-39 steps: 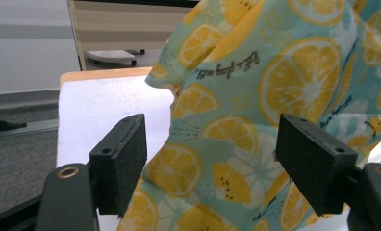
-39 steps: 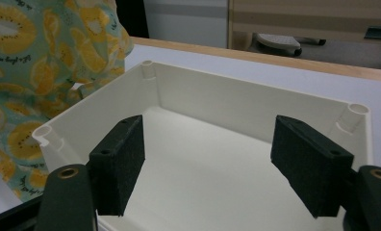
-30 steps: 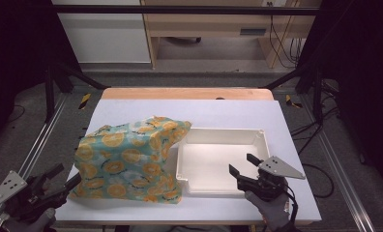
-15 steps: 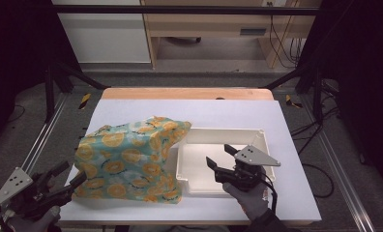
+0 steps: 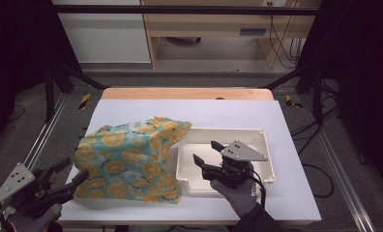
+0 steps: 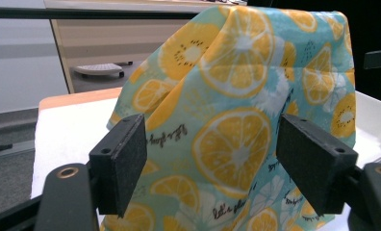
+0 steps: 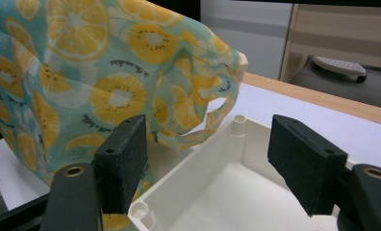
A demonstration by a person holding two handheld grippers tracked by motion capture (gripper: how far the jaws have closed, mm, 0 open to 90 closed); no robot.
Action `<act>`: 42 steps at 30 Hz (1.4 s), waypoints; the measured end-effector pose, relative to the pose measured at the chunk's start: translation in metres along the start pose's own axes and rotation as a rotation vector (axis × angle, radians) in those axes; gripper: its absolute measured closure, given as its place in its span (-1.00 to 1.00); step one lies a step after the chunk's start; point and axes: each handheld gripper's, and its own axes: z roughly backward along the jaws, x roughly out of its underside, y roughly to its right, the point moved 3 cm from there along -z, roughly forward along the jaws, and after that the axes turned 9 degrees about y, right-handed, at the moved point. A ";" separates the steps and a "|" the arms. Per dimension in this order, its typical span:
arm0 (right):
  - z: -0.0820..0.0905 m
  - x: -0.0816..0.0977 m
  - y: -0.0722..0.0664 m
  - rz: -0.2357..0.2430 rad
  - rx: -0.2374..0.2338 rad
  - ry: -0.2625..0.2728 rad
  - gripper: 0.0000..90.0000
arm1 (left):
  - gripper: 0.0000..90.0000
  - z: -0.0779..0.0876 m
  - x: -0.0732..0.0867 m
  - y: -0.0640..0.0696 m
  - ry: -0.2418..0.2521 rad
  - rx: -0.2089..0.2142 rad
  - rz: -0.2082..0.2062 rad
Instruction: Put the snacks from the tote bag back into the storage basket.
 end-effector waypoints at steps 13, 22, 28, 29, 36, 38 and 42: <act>-0.015 -0.009 -0.026 0.015 -0.087 0.005 -0.22 | -0.40 -0.010 -0.016 0.003 0.006 -0.004 -0.027; -0.026 -0.021 -0.045 0.006 -0.149 0.015 -0.16 | -0.32 -0.022 -0.024 0.005 0.010 0.006 -0.025; -0.040 -0.023 -0.059 0.007 -0.184 0.006 -0.13 | -0.21 -0.024 -0.022 0.007 0.003 0.004 -0.039; -0.044 -0.023 -0.064 0.005 -0.192 0.004 -0.12 | -0.15 -0.023 -0.022 0.007 0.005 0.004 -0.036; -0.060 -0.025 -0.077 0.004 -0.216 -0.013 -0.03 | 0.10 -0.021 -0.020 0.005 -0.003 0.013 -0.013; -0.065 -0.025 -0.079 0.005 -0.222 -0.024 0.06 | 0.22 -0.021 -0.020 0.005 -0.011 0.010 -0.009; -0.070 -0.024 -0.083 0.005 -0.226 -0.042 0.30 | 0.47 -0.019 -0.019 0.004 -0.014 0.016 0.006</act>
